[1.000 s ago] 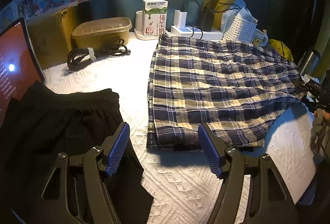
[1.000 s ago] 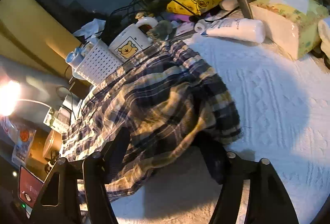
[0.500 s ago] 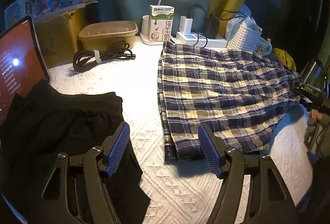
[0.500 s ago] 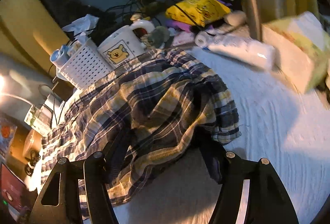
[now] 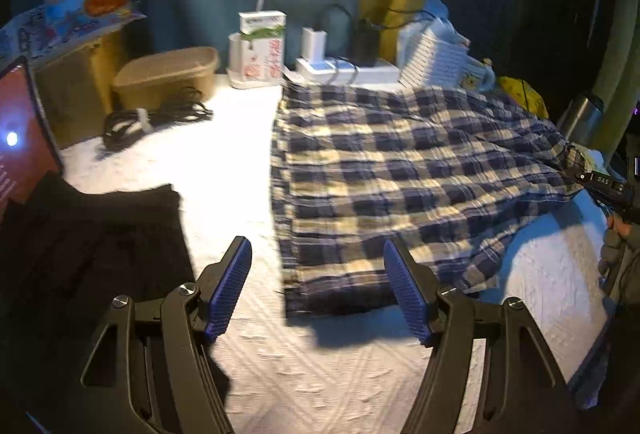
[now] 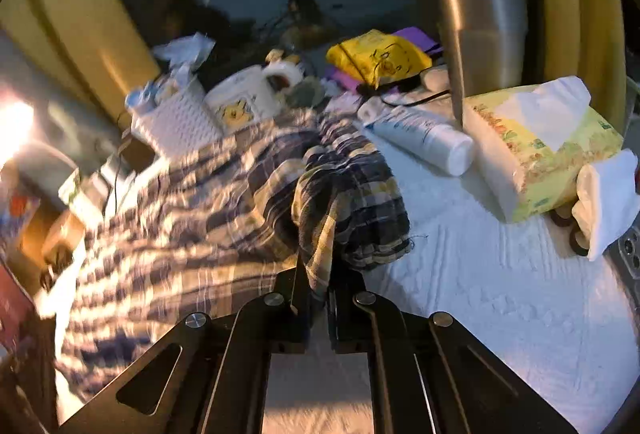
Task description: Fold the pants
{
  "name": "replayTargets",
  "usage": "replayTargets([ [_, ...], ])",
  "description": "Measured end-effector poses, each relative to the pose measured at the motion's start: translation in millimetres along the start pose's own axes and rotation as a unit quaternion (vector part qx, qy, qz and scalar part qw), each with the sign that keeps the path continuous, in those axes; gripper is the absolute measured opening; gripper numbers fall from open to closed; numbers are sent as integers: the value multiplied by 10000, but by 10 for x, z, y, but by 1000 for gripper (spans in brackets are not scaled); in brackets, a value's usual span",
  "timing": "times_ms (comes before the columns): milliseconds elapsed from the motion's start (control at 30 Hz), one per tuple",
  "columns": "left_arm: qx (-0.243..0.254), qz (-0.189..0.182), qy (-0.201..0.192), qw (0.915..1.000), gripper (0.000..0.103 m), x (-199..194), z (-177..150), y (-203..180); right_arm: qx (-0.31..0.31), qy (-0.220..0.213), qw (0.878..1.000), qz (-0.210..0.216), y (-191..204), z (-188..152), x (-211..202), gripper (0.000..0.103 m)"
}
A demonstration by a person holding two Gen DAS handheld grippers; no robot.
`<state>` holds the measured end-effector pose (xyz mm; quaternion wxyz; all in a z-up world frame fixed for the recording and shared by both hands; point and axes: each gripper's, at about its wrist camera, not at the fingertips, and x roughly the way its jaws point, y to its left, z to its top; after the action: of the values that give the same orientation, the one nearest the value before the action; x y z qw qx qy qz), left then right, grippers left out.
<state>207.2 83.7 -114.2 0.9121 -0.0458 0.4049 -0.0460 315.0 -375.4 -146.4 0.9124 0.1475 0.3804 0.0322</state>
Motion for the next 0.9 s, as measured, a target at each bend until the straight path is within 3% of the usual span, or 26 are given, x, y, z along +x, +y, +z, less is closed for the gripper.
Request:
replayTargets([
  [67, 17, -66, 15, 10000, 69, 69, -18, -59, -21, 98, 9999, 42, -10, -33, 21, 12],
  [133, 9, -40, 70, 10000, 69, 146, -36, -93, 103, 124, 9998, 92, -63, -60, 5, 47],
  [167, 25, -16, 115, 9999, 69, 191, -47, -101, 181, 56, 9997, 181, -93, -72, -30, 77],
  [200, 56, 43, 174, 9998, 69, 237, -63, -110, 233, -1, 9994, 271, -113, -85, -72, 85],
  [433, 67, 524, 529, 9972, 67, 510, -193, -18, 455, 5, 9986, 254, -322, -122, -207, 85],
  [567, 121, 632, 534, 9965, 68, 522, -174, 19, 663, 303, 9963, 447, -405, -135, -20, 85],
  [833, 3, 744, 535, 9958, 68, 492, -146, 140, 1204, 247, 9882, 918, -413, 174, 389, 85],
  [900, -85, 729, 519, 9960, 67, 476, -131, 178, 1454, 223, 9844, 965, -453, 244, 474, 71],
])
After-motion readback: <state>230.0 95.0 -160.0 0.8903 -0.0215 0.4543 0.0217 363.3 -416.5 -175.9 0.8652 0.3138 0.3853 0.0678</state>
